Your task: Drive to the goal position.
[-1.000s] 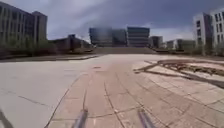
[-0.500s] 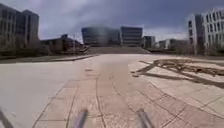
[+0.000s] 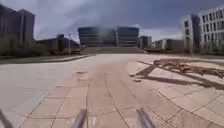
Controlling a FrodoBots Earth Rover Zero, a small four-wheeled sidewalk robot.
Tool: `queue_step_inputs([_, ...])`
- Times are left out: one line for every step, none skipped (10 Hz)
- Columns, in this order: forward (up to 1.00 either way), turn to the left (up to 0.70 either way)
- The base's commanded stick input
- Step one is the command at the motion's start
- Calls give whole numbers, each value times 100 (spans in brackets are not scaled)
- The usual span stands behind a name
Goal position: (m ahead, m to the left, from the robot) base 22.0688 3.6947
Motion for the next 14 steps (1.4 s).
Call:
queue_step_inputs([100, 0])
queue_step_inputs([100, 0])
queue_step_inputs([100, 0])
queue_step_inputs([100, 0])
queue_step_inputs([100, 0])
queue_step_inputs([100, 0])
queue_step_inputs([100, 0])
queue_step_inputs([100, 0])
queue_step_inputs([100, -13])
queue_step_inputs([100, -27])
queue_step_inputs([100, -32])
queue_step_inputs([100, 0])
queue_step_inputs([100, 0])
queue_step_inputs([100, 0])
